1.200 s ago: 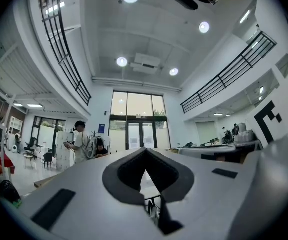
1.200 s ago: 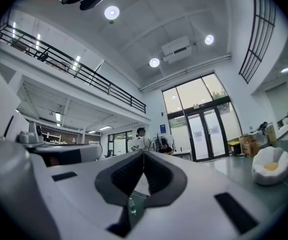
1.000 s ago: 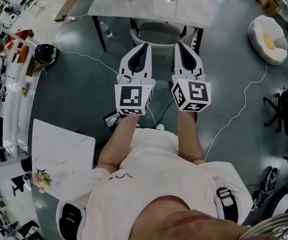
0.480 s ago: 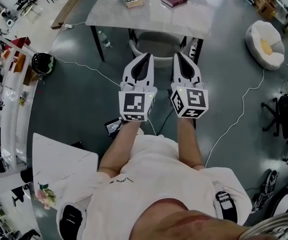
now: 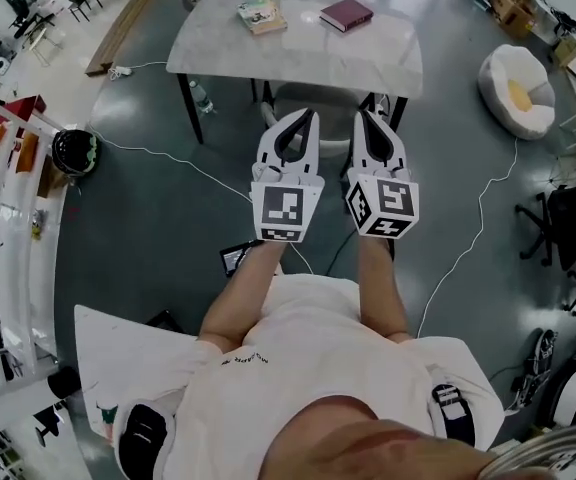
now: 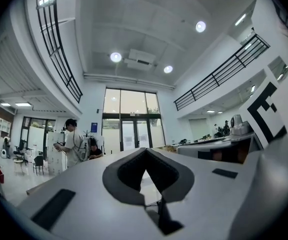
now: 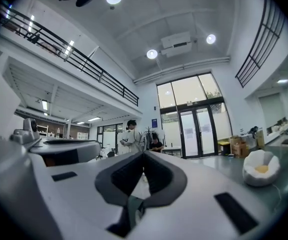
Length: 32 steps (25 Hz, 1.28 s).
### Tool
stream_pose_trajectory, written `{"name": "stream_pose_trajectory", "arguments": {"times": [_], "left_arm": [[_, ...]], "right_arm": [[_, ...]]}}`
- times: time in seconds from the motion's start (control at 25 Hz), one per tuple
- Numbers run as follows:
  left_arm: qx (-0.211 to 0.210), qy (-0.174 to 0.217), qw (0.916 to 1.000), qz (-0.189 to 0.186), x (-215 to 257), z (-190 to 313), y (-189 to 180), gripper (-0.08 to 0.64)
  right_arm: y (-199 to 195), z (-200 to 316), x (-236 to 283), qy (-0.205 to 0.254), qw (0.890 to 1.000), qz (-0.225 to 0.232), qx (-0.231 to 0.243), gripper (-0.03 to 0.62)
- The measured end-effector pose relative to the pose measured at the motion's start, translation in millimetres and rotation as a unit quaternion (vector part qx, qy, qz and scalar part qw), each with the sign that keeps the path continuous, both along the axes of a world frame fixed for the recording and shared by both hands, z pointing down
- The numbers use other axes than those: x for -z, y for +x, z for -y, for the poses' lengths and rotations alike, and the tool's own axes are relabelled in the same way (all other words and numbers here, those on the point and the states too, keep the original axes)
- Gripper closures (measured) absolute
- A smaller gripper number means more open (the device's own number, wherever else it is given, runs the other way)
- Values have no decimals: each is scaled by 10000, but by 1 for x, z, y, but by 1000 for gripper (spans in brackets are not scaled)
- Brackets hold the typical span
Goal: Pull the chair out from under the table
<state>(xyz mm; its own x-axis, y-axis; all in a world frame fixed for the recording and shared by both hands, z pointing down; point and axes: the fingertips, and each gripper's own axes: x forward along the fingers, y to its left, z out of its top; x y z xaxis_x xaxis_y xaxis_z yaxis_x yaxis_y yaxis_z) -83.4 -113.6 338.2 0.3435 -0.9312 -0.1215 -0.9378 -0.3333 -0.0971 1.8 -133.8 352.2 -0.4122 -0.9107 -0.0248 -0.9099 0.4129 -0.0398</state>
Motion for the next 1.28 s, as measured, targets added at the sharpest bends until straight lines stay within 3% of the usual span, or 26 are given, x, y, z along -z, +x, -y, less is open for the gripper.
{"name": "stream_pose_trajectory", "arguments": {"times": [0.2,0.52,0.68,0.8,1.08,1.28], "left_arm": [[-111,-62,9999,-19,-5,21,-12,557],[85,-141,9999,16,-13,49,5,557],[172,-217,9993,266,-29,60,20,557],[192,-322,9967,714,-45,68,27,557],[31,-798,9832,1642,-88,86,42,557],[-162,-1228,9716,2014,-118,95,45,557]], "right_arm": [[-9,13,5,37,9998,-144,-160,578],[11,45,-4,-14,9994,-356,-45,578],[27,60,-24,-167,9981,-589,-6,578],[30,66,-41,-328,9955,-888,73,580],[30,80,-94,-706,9724,-2172,480,580],[25,88,-127,-912,9486,-2898,891,580]]}}
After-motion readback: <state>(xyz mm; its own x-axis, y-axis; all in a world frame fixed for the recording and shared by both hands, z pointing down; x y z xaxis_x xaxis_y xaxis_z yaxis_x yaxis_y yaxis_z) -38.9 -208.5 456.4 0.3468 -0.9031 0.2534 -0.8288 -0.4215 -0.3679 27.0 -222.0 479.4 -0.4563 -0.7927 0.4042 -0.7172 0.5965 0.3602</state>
